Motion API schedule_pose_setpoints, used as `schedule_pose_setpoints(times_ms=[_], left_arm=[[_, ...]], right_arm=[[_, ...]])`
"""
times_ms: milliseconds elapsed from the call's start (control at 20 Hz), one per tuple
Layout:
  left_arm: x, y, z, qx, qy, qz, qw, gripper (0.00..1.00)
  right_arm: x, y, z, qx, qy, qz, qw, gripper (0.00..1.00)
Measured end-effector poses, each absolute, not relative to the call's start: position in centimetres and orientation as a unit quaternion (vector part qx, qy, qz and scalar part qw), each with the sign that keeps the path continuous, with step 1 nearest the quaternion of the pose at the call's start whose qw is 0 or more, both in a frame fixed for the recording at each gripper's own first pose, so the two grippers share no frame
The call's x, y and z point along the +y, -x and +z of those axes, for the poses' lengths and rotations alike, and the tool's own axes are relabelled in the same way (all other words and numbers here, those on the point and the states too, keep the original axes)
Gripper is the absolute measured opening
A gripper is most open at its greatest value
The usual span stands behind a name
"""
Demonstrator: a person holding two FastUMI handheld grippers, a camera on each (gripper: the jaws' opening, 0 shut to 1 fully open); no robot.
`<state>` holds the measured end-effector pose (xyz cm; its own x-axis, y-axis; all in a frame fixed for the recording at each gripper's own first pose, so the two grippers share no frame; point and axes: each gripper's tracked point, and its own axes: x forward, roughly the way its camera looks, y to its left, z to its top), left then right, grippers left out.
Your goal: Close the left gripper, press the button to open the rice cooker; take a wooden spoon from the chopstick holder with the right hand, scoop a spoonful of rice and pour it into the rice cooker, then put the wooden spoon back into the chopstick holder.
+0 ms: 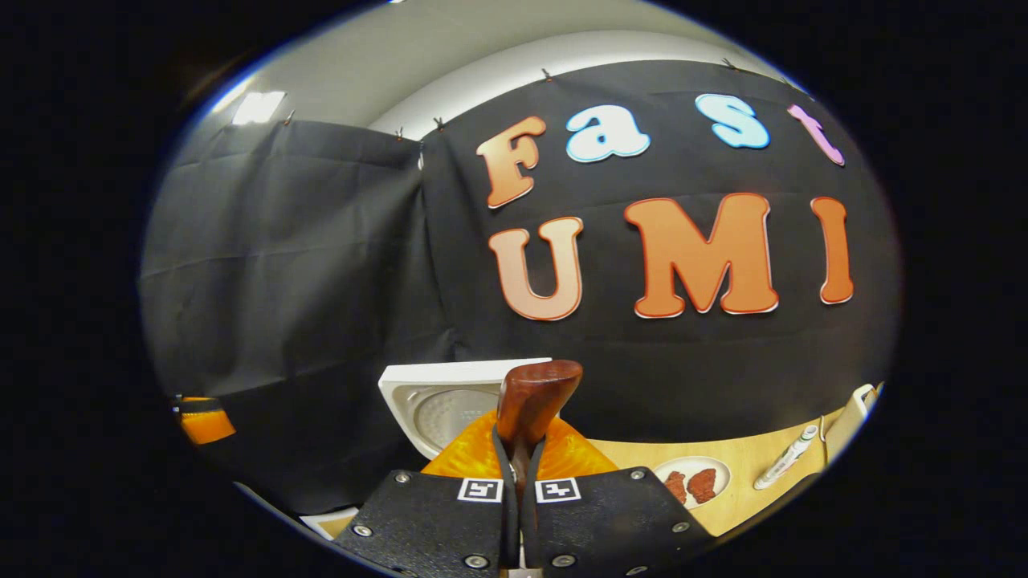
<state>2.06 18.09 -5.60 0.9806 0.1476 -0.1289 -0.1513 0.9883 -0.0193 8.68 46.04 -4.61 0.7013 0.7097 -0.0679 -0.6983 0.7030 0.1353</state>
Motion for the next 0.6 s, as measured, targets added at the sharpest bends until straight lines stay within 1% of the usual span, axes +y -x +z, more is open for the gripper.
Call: schedule_pose_setpoints(times_ms=[150, 350, 600], left_arm=[[17.2, -2.2, -5.0, 0.053, 0.02, 0.071, 0.996, 1.0], [16.2, -2.5, -4.5, 0.051, 0.019, 0.063, 0.997, 1.0], [15.3, -2.7, -3.9, 0.045, 0.004, 0.061, 0.997, 1.0]], right_arm=[[40.1, -9.5, -3.8, 0.063, -0.085, 0.352, 0.93, 0.01], [30.5, -10.5, -3.6, 0.051, -0.084, 0.283, 0.954, 0.01], [18.8, -10.5, -5.8, 0.061, -0.082, 0.195, 0.975, 0.01]])
